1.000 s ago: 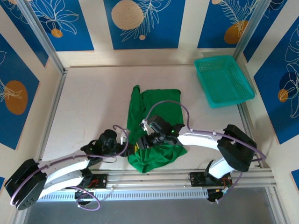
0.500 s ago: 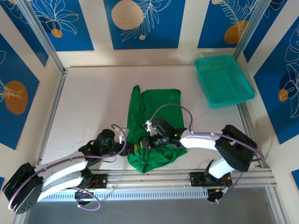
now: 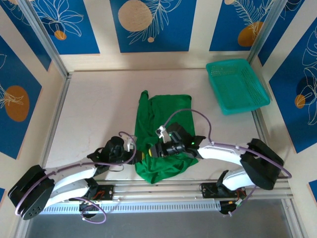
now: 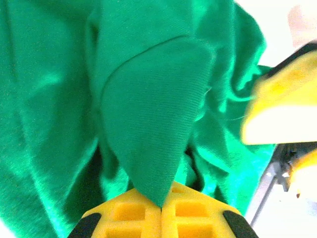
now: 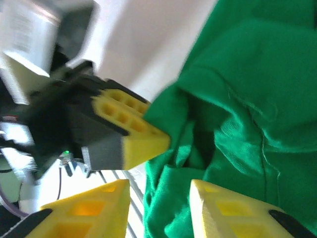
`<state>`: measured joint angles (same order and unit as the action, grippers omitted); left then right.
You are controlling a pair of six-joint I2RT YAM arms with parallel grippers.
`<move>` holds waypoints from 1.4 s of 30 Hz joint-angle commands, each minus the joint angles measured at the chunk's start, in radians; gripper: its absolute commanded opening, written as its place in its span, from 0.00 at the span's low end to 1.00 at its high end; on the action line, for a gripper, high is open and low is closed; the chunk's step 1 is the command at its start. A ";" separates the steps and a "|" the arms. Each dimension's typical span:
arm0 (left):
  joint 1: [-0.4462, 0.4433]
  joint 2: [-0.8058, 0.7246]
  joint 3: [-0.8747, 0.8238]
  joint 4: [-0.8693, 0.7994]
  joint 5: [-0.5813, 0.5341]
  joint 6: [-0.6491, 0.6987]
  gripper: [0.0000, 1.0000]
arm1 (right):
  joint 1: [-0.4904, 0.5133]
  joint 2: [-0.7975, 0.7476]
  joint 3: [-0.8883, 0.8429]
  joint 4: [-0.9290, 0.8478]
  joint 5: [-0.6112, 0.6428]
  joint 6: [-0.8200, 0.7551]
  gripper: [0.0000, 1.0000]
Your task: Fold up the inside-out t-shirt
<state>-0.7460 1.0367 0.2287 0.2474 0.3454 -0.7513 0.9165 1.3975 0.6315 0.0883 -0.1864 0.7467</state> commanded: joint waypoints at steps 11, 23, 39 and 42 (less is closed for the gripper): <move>0.009 0.060 -0.017 0.201 0.120 -0.024 0.00 | 0.044 0.114 0.053 0.091 0.066 0.089 0.36; 0.011 0.049 0.022 0.146 0.129 0.011 0.00 | -0.026 0.065 0.019 0.100 0.016 0.003 0.35; 0.022 0.081 -0.040 0.279 0.128 -0.024 0.00 | -0.066 0.157 -0.063 0.381 -0.143 0.083 0.00; 0.038 0.096 -0.055 0.299 0.105 -0.025 0.03 | -0.075 0.137 -0.097 0.450 -0.172 0.100 0.00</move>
<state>-0.7265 1.1183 0.1978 0.4976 0.4522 -0.7738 0.8490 1.5429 0.5667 0.4335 -0.2813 0.8238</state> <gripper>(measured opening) 0.054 0.052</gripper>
